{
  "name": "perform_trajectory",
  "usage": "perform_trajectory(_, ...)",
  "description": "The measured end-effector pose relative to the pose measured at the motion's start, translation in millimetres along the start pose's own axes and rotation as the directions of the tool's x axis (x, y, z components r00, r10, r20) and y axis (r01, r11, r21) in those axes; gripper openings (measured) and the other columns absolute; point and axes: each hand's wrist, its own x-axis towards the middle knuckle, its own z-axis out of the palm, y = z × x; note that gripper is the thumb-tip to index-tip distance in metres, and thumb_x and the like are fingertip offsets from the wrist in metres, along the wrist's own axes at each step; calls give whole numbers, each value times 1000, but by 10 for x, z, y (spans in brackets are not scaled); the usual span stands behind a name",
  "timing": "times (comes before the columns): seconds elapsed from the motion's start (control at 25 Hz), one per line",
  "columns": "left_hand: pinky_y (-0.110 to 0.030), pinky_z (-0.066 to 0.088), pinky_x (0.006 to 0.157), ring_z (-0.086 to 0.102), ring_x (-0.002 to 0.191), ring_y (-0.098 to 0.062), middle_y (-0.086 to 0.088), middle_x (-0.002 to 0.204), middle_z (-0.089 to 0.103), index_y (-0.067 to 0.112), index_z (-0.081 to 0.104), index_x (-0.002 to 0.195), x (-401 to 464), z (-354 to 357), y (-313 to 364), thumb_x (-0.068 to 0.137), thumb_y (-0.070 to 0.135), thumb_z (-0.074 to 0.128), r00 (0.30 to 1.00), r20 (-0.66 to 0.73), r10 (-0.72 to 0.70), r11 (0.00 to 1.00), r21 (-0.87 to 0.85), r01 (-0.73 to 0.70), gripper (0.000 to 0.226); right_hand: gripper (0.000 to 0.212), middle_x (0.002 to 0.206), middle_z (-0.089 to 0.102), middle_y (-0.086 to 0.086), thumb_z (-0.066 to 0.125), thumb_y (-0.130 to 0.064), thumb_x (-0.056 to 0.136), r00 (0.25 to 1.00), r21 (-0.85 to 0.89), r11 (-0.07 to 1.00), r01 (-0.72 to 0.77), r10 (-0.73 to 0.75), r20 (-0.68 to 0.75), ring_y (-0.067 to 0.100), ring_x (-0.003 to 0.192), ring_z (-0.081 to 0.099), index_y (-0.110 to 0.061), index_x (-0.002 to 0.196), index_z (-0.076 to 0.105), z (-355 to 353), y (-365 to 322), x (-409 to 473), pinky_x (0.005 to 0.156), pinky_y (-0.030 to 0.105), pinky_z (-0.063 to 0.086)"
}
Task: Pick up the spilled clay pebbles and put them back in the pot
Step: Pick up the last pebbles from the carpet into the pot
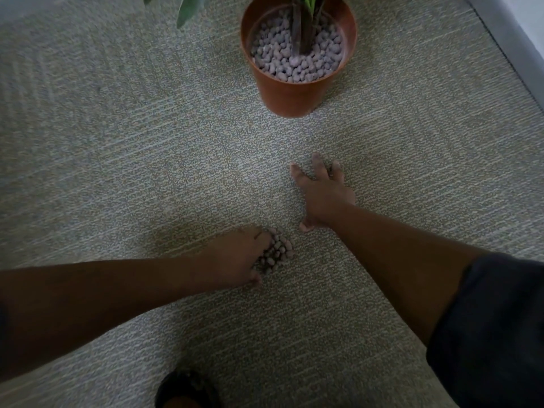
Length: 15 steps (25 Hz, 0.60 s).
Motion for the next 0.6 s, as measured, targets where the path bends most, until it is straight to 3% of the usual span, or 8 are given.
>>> perform_trajectory(0.16, -33, 50, 88, 61, 114, -28, -1, 146, 48, 30, 48, 140, 23, -25, 53, 75, 32, 78, 997, -48, 59, 991, -114, -64, 72, 142, 161, -35, -7, 94, -41, 62, 1000, 1, 1000, 1, -1, 2, 41, 150, -22, -53, 151, -17, -4, -3, -5, 103, 71, 37)
perform_trajectory(0.32, -24, 42, 89, 59, 115, -25, -3, 134, 57, 24, 61, 132, 36, -49, 51, 83, 16, 70, 989, -124, 76, 961, -255, -106, 50, 142, 161, -34, -7, 94, -42, 62, 1000, 3, 1000, 6, -6, 1, 42, 150, -22, -53, 151, -17, -11, -4, -11, 102, 72, 37)
perform_trajectory(0.44, -28, 49, 91, 60, 113, -24, -4, 128, 60, 22, 65, 128, 28, -62, 49, 86, 16, 67, 982, -164, 88, 958, -257, -128, 42, 142, 162, -34, -6, 94, -42, 62, 1000, 1, 1000, 6, -6, 1, 42, 150, -22, -52, 151, -16, -16, 0, -13, 101, 72, 37)
perform_trajectory(0.6, -21, 40, 74, 64, 94, -24, -7, 106, 66, 17, 74, 111, 60, -84, 48, 84, 14, 69, 960, -259, 109, 967, -196, -162, 27, 141, 162, -34, -6, 93, -42, 63, 1000, 0, 1000, 9, -9, 1, 42, 150, -22, -52, 151, -17, -14, -1, -14, 102, 70, 37)
